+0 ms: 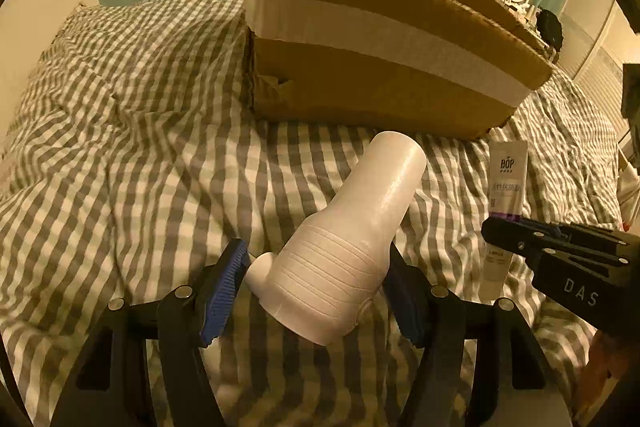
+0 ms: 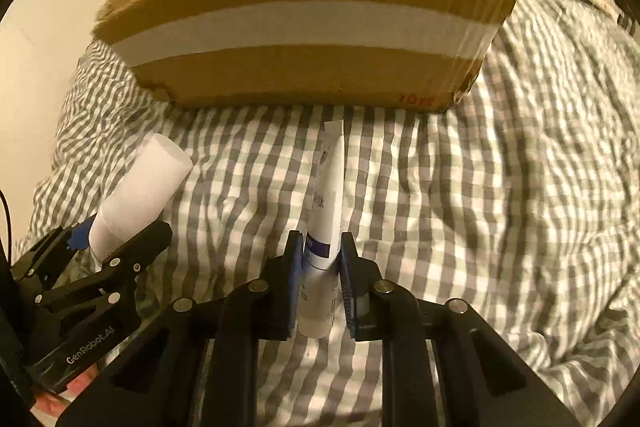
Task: Organize objects
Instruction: 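Grasp the white toothpaste tube with the right tool while the left tool holds the bottle, then carry the white bottle with the left tool while the right tool carries the tube over the box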
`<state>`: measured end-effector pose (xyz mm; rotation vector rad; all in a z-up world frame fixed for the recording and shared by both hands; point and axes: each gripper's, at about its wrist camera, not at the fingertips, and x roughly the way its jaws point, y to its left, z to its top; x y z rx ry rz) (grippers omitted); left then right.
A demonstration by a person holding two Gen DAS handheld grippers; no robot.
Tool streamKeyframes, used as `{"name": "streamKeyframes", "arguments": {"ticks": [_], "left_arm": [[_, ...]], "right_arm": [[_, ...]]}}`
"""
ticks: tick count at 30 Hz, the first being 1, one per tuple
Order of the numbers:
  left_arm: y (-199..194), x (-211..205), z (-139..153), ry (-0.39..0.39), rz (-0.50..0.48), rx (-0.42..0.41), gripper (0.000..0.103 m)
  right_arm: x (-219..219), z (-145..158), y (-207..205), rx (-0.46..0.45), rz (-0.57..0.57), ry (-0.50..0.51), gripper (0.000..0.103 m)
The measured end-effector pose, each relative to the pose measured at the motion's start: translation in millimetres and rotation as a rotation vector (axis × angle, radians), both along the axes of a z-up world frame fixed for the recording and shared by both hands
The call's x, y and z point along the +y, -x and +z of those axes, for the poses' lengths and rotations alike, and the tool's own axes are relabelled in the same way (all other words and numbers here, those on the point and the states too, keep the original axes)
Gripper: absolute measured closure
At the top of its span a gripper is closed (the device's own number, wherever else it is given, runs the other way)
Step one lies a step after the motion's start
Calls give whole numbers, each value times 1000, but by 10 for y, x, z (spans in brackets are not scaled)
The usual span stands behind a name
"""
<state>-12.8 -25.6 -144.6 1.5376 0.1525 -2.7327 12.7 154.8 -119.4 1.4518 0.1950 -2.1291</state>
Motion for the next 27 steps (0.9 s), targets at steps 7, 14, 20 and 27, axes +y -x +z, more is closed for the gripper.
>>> {"name": "streamKeyframes", "arguments": {"ticks": [7, 14, 20, 27], "left_arm": [[-223, 86, 262, 42, -25, 35, 35], [-281, 165, 741, 60, -57, 114, 35], [-209, 256, 1225, 89, -83, 192, 35], [179, 242, 1704, 70, -66, 265, 35]], "right_arm": [[209, 316, -396, 133, 53, -21, 86], [221, 897, -488, 230, 102, 37, 86], [154, 1428, -372, 296, 122, 94, 86], [76, 1991, -46, 390, 116, 159, 86]]}}
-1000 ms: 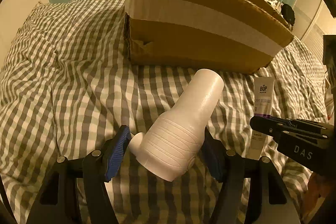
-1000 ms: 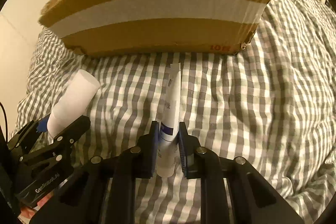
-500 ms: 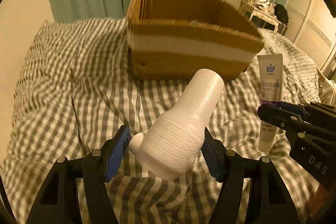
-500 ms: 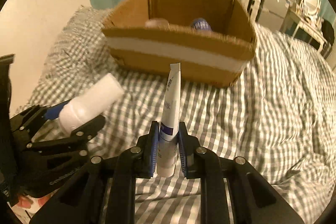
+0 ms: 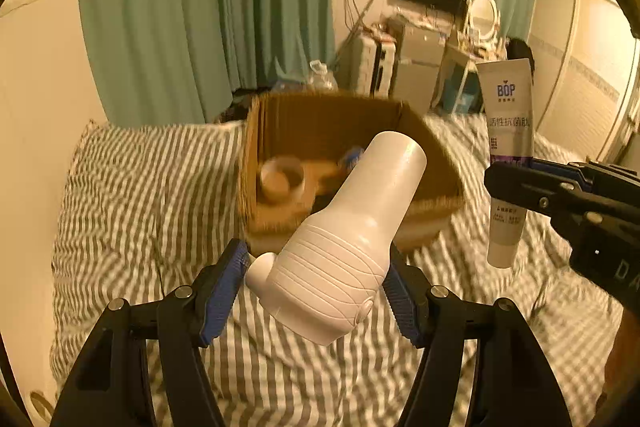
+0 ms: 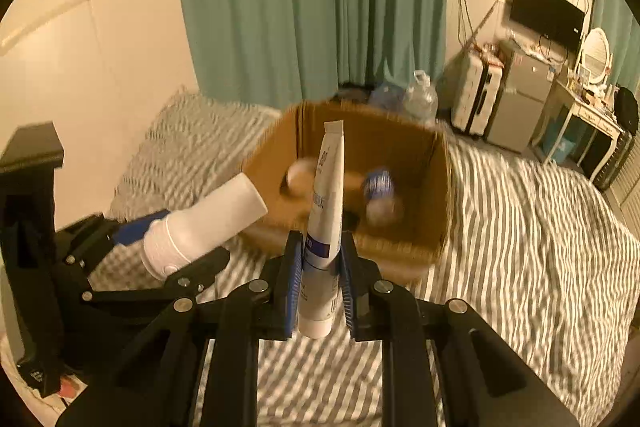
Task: Organize objects
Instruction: 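Carry the white bottle with the left tool while the right tool carries the tube over the box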
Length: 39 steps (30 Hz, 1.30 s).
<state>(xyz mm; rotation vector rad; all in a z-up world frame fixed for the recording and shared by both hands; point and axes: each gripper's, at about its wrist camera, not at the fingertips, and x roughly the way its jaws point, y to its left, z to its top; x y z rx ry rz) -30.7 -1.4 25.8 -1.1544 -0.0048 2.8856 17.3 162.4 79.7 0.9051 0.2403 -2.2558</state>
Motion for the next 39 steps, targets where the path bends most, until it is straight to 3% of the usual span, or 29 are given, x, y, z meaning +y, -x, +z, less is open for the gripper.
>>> {"name": "streamKeyframes", "arguments": {"ticks": [7, 12, 16, 25, 30, 39], "left_arm": [[515, -107, 248, -4, 54, 54, 35], [886, -90, 177, -18, 77, 41, 35], [1277, -34, -46, -46, 88, -11, 35], [1873, 151, -547, -4, 112, -105, 35], [2100, 248, -779, 50, 119, -188, 35], [2111, 326, -997, 52, 100, -222, 35]], "right_arm": [[-96, 283, 496, 13, -15, 150, 86], [-179, 157, 941, 9, -26, 166, 86], [-210, -76, 1348, -7, -35, 157, 86], [-312, -747, 2006, -84, -52, 69, 86], [-463, -1152, 2249, -123, -66, -79, 86], [-540, -1377, 2305, -86, -85, -161, 86]]}}
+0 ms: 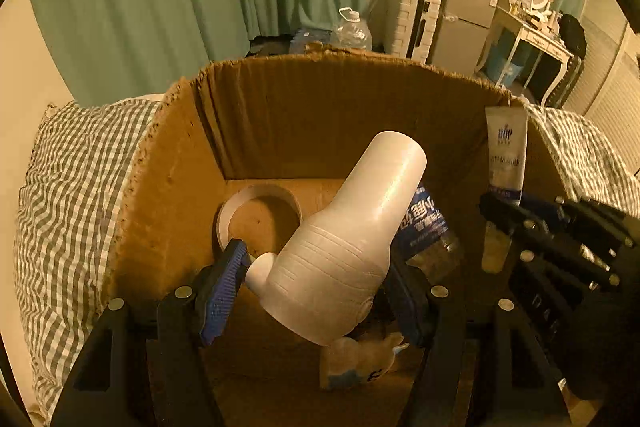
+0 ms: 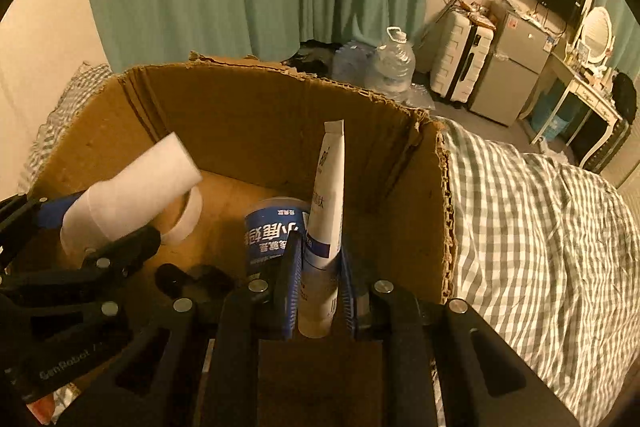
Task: Organize objects
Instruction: 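Carry the white bottle with the left tool while the right tool carries the tube over the box, then open both tools to drop the bottle and tube into the box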
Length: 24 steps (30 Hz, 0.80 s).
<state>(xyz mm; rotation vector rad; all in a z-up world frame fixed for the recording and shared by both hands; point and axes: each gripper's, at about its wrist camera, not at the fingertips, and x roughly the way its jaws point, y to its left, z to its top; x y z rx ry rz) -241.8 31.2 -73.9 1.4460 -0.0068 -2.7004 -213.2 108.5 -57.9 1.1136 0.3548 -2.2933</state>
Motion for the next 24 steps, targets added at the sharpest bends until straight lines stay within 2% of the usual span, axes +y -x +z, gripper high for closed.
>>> {"name": "streamKeyframes", "arguments": {"ticks": [6, 8, 9, 12, 13, 16, 24], "left_arm": [[-41, 7, 34, 2, -25, 48, 33], [-43, -11, 24, 16, -12, 38, 28], [-41, -18, 26, 17, -5, 31, 20], [-40, -78, 66, -3, 23, 37, 17], [-37, -90, 92, -12, 28, 35, 12], [-41, -120, 162, -19, 35, 46, 9], [-178, -46, 639, 4, 21, 166, 9]], "right_arm": [[5, 52, 26, 1, 3, 46, 86], [41, 103, 31, -4, 1, 84, 85], [43, 123, 32, -3, 0, 93, 84], [86, 215, 9, 17, -13, 120, 71], [107, 242, 9, 20, -19, 130, 66], [183, 315, 16, 25, -41, 172, 38], [486, 719, -86, 99, -73, 320, 30]]}}
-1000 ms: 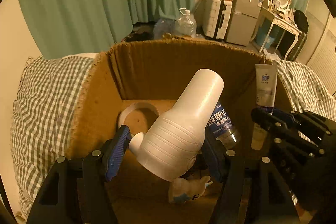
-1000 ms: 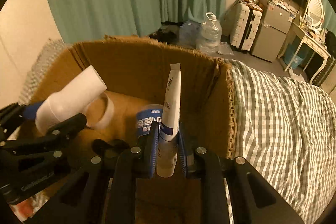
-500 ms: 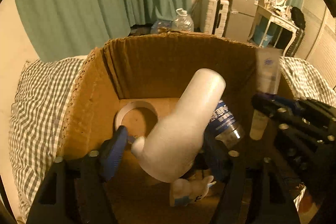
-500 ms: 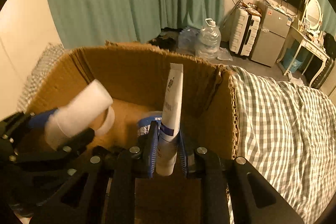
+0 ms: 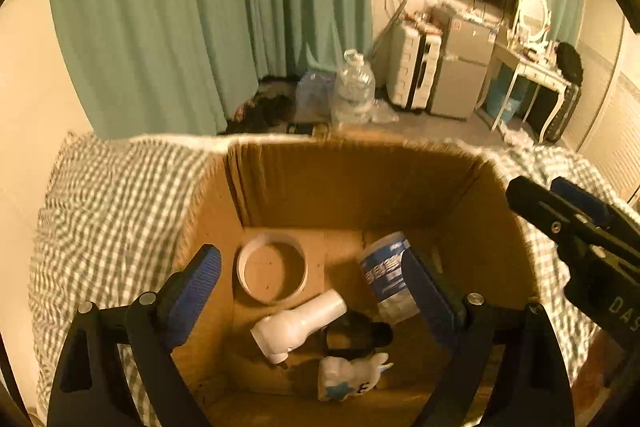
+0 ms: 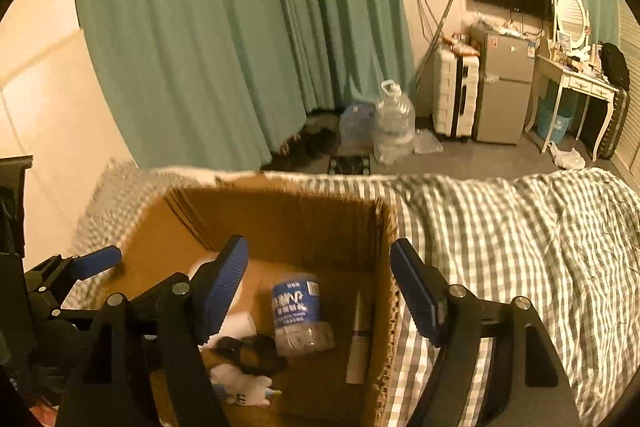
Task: Organize objects
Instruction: 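Open both tools to drop the bottle and tube into the box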
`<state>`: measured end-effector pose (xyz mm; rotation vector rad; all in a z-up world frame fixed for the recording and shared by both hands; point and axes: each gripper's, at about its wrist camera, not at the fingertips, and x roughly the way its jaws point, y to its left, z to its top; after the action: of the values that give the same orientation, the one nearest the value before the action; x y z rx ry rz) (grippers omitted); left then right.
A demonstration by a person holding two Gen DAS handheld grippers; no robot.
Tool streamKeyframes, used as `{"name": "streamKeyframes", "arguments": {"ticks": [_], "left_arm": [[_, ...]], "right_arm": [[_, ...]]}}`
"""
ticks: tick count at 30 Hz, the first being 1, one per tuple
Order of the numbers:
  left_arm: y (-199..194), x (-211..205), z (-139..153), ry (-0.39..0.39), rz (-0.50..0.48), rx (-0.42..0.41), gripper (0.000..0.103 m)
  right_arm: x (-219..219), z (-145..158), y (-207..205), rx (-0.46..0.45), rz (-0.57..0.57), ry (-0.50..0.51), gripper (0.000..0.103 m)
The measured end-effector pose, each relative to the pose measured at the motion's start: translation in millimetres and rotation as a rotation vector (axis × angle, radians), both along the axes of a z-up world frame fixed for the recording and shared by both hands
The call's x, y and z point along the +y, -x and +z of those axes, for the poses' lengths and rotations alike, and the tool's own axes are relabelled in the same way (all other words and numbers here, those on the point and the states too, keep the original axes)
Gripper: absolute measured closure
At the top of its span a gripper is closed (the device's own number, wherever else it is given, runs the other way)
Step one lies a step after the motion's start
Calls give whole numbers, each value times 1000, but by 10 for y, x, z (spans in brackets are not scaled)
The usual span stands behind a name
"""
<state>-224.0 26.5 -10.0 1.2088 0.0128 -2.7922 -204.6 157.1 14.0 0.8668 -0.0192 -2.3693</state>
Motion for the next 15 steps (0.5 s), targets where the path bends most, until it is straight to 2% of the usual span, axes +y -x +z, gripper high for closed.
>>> {"name": "streamKeyframes", "arguments": {"ticks": [3, 9, 15], "left_arm": [[-122, 67, 307, 7, -2, 57, 9], [-467, 236, 879, 6, -22, 165, 6], [-1037, 401, 1367, 89, -77, 288, 2]], "right_arm": [[157, 189, -104, 34, -29, 24, 29], [567, 616, -407, 95, -95, 114, 14], [943, 977, -872, 146, -152, 175, 12]]}}
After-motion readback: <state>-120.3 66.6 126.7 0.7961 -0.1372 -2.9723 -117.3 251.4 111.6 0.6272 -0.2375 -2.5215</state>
